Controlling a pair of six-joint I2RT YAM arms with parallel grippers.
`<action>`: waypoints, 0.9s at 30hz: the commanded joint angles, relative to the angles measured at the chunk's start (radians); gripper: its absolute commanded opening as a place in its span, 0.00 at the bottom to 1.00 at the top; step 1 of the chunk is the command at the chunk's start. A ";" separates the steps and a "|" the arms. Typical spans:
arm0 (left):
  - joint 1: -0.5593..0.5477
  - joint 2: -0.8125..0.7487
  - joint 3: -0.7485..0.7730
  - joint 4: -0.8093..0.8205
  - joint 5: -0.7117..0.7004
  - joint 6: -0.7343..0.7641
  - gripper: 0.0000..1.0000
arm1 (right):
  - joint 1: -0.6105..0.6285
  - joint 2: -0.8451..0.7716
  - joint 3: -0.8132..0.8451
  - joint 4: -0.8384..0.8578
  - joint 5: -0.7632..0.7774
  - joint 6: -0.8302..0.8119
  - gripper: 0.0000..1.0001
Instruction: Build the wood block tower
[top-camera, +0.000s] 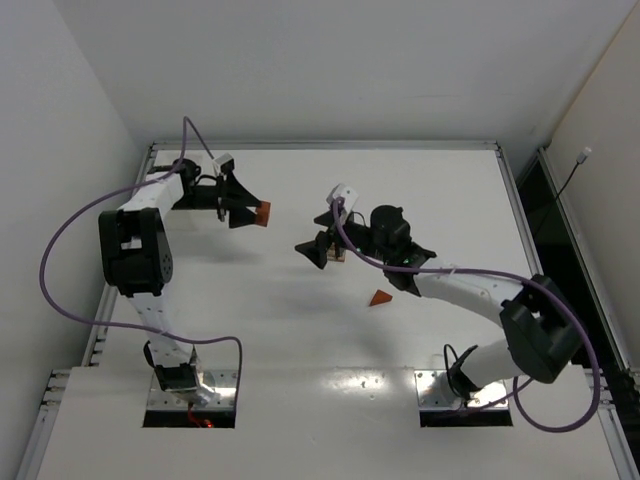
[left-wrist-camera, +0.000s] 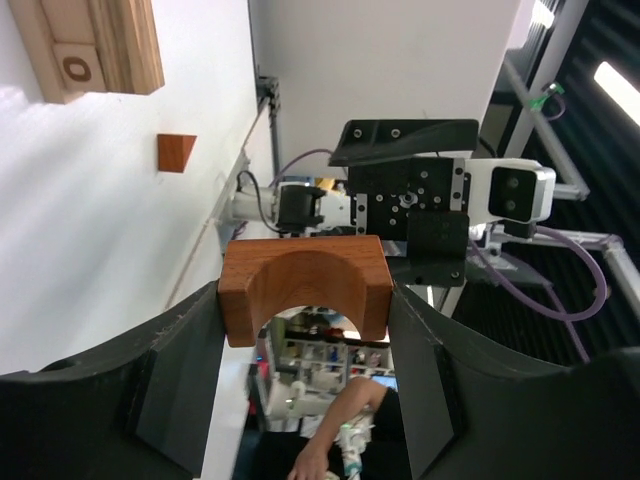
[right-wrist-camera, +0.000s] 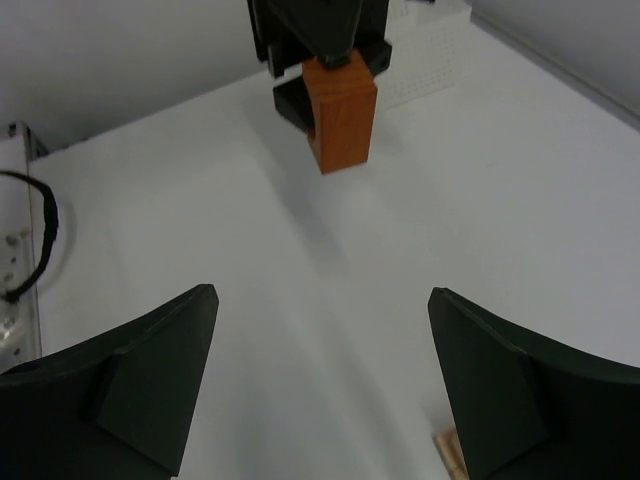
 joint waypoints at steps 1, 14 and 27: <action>0.021 -0.073 0.023 -0.048 0.165 -0.063 0.00 | 0.028 0.058 0.111 0.223 -0.001 0.080 0.84; 0.032 -0.159 0.003 -0.026 0.165 -0.159 0.00 | 0.081 0.270 0.297 0.329 -0.005 0.183 0.75; 0.032 -0.211 -0.041 -0.035 0.165 -0.159 0.00 | 0.081 0.325 0.351 0.338 -0.035 0.174 0.75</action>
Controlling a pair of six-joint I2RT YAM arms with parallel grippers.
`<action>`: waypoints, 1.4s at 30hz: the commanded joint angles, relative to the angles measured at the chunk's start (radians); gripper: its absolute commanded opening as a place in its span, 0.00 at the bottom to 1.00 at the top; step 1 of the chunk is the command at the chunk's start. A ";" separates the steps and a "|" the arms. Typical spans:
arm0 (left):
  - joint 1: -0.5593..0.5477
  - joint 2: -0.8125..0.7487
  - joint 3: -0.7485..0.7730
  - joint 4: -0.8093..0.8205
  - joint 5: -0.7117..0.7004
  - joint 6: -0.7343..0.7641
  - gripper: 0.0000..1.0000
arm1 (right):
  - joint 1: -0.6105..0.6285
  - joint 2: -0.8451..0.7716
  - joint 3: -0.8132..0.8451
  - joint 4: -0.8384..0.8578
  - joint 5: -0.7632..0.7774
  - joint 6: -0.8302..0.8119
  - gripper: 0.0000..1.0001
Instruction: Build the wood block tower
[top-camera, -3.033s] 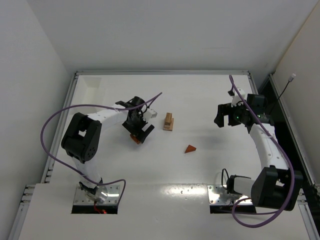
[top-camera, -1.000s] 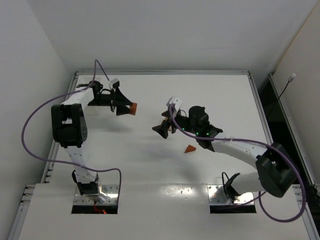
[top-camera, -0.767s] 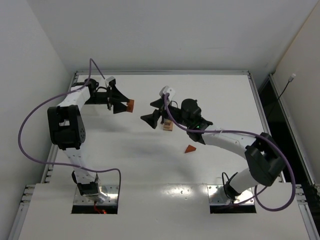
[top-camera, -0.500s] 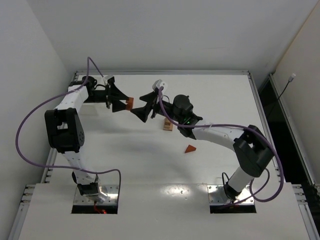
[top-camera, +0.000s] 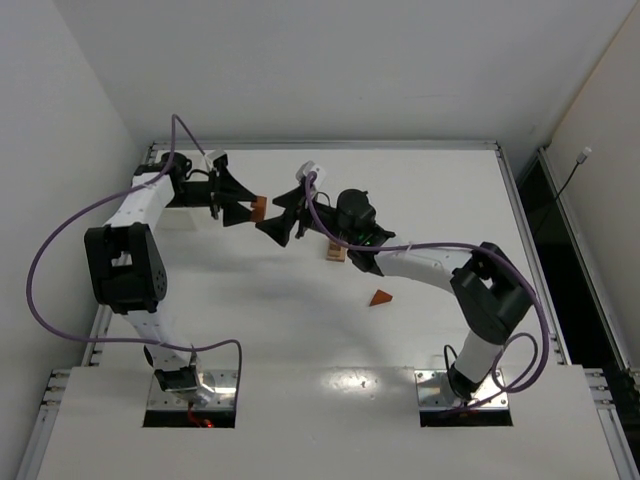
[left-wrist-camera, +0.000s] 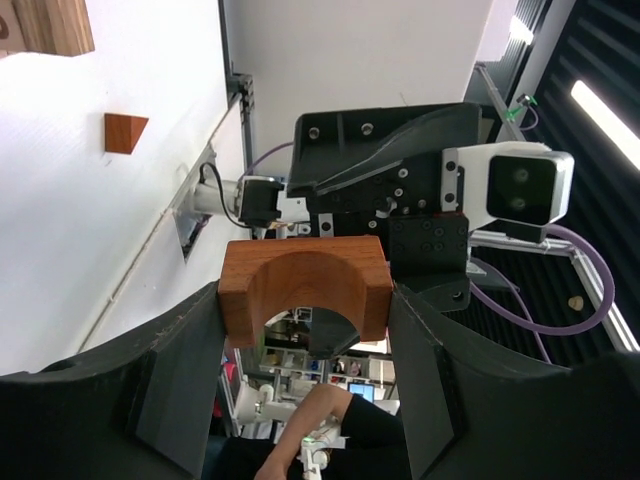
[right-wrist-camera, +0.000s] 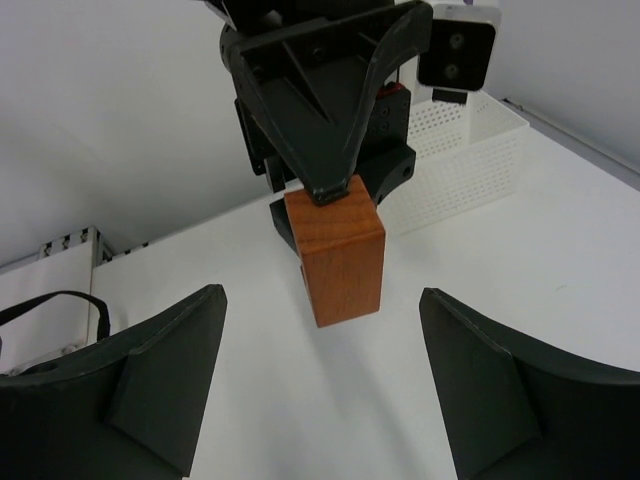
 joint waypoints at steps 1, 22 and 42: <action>0.002 -0.062 -0.023 -0.007 0.159 -0.013 0.00 | 0.008 0.022 0.073 0.106 -0.033 0.004 0.75; -0.029 -0.082 -0.073 0.092 0.159 -0.091 0.98 | 0.037 -0.020 0.015 0.114 -0.075 0.015 0.00; 0.002 -0.257 -0.038 0.194 -0.879 0.122 1.00 | -0.274 -0.510 0.079 -1.343 0.545 -0.390 0.00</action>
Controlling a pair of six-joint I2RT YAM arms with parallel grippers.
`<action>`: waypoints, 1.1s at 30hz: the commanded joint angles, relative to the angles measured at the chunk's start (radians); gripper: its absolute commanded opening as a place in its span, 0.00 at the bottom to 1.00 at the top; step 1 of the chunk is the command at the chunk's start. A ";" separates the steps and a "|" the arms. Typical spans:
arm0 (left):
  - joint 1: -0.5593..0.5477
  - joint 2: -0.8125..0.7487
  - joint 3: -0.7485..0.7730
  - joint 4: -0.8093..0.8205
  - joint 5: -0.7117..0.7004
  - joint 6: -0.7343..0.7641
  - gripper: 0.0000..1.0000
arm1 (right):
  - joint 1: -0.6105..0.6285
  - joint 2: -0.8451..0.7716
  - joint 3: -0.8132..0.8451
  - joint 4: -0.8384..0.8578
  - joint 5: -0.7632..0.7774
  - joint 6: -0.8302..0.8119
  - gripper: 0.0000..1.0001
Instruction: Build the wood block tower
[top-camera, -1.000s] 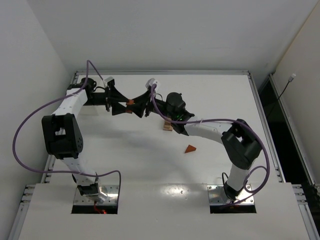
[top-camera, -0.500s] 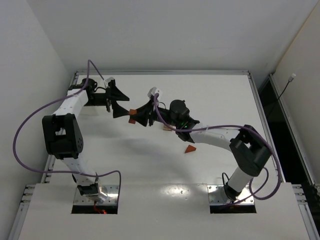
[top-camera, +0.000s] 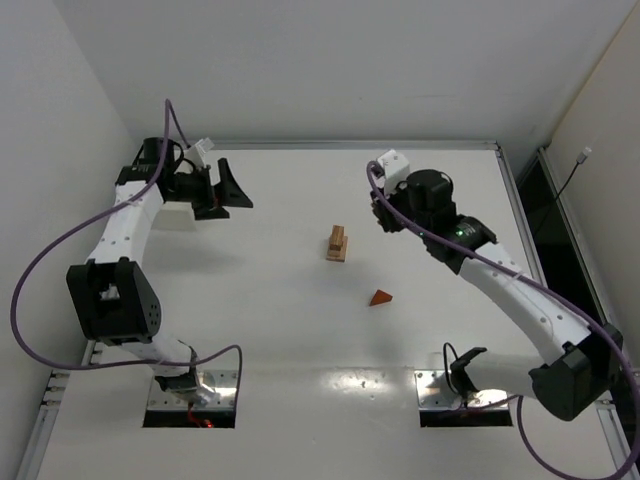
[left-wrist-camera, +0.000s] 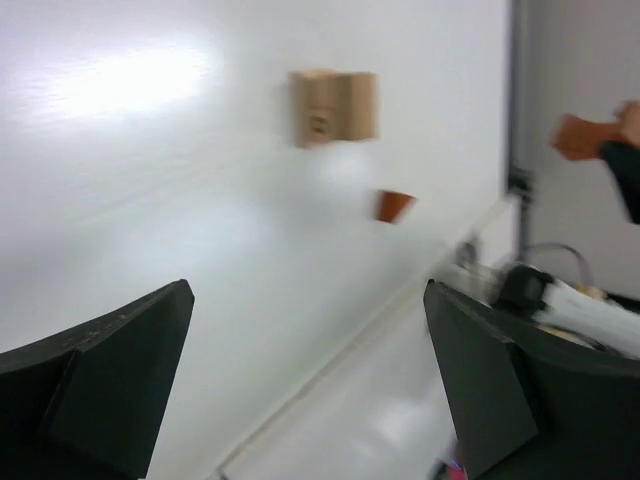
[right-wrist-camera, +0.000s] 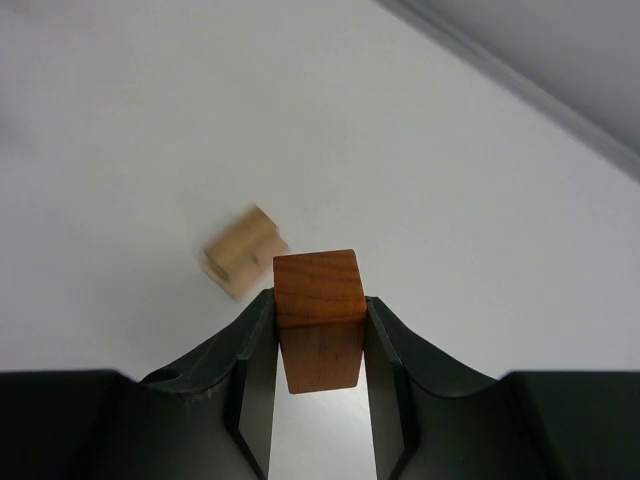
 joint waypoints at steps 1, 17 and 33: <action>0.021 -0.055 -0.038 0.065 -0.340 0.054 1.00 | -0.088 -0.013 0.046 -0.373 0.112 -0.023 0.00; -0.130 -0.284 -0.219 0.272 -0.700 0.051 1.00 | -0.465 0.382 0.118 -0.524 -0.177 0.297 0.00; -0.121 -0.367 -0.311 0.269 -0.730 0.043 1.00 | -0.484 0.794 0.408 -0.515 -0.108 0.261 0.00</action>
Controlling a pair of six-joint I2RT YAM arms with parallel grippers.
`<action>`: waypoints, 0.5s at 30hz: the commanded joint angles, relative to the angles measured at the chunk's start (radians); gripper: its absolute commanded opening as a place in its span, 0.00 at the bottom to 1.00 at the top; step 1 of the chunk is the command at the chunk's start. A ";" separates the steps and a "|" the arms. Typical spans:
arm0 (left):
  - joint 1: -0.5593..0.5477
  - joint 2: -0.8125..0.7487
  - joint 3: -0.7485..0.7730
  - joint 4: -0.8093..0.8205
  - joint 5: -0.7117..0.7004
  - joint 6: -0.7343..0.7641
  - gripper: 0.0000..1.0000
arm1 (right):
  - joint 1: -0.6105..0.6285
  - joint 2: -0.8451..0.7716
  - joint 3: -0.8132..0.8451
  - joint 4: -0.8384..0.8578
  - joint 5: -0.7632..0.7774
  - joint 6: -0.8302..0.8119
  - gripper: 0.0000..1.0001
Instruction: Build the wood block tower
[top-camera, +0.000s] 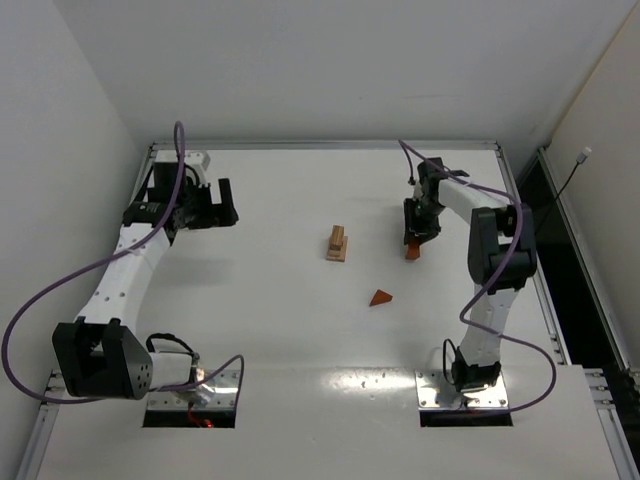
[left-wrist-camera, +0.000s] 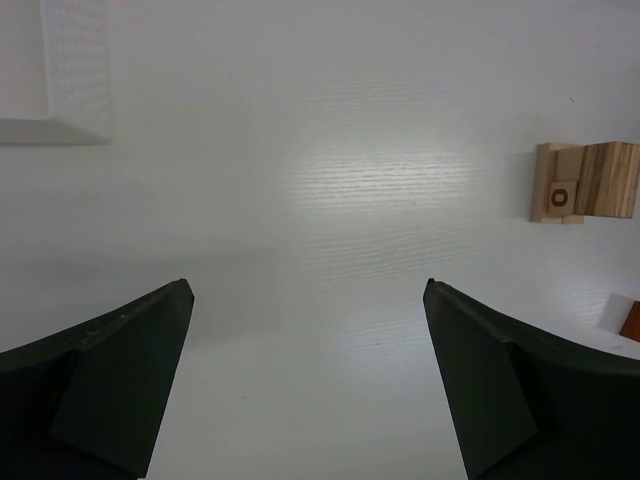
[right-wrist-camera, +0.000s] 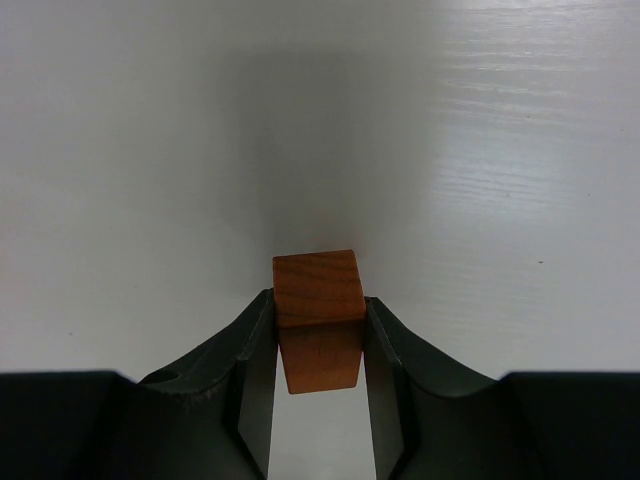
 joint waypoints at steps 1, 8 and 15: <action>0.007 -0.046 -0.038 0.021 -0.010 0.012 1.00 | -0.011 0.014 0.054 0.003 0.039 -0.018 0.00; 0.007 -0.031 -0.044 0.030 -0.009 0.003 1.00 | -0.029 0.003 0.033 0.037 0.060 -0.018 0.26; 0.007 0.029 0.001 0.030 0.011 0.003 1.00 | -0.020 -0.078 -0.011 0.081 0.028 -0.064 0.71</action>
